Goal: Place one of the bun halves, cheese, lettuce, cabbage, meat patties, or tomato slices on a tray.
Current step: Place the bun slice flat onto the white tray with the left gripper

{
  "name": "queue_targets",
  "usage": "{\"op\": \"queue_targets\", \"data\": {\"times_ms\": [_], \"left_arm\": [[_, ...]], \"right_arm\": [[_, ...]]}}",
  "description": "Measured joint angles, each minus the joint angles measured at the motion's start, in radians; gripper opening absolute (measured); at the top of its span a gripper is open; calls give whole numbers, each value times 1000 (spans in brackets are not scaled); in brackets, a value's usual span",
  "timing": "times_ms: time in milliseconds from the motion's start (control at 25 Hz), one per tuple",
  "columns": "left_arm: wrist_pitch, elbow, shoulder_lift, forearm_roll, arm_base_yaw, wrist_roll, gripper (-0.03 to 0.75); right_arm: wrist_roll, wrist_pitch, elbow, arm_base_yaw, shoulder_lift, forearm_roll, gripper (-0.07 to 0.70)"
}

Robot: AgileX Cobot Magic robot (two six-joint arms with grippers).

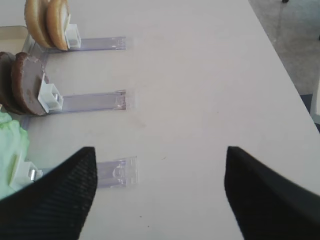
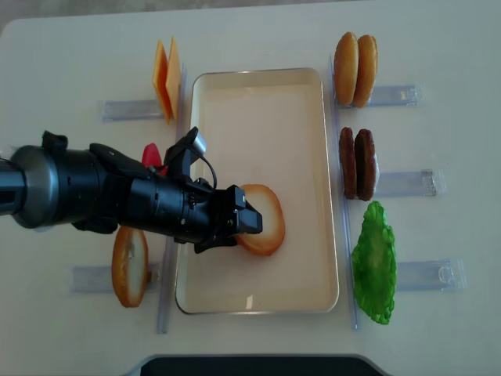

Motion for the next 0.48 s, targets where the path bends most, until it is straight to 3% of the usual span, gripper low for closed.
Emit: {"op": "queue_targets", "data": {"times_ms": [280, 480], "left_arm": [[4, 0, 0, 42, 0, -46, 597], [24, 0, 0, 58, 0, -78, 613]], "right_arm": [[0, 0, 0, 0, 0, 0, 534], [0, 0, 0, 0, 0, 0, 534]]}}
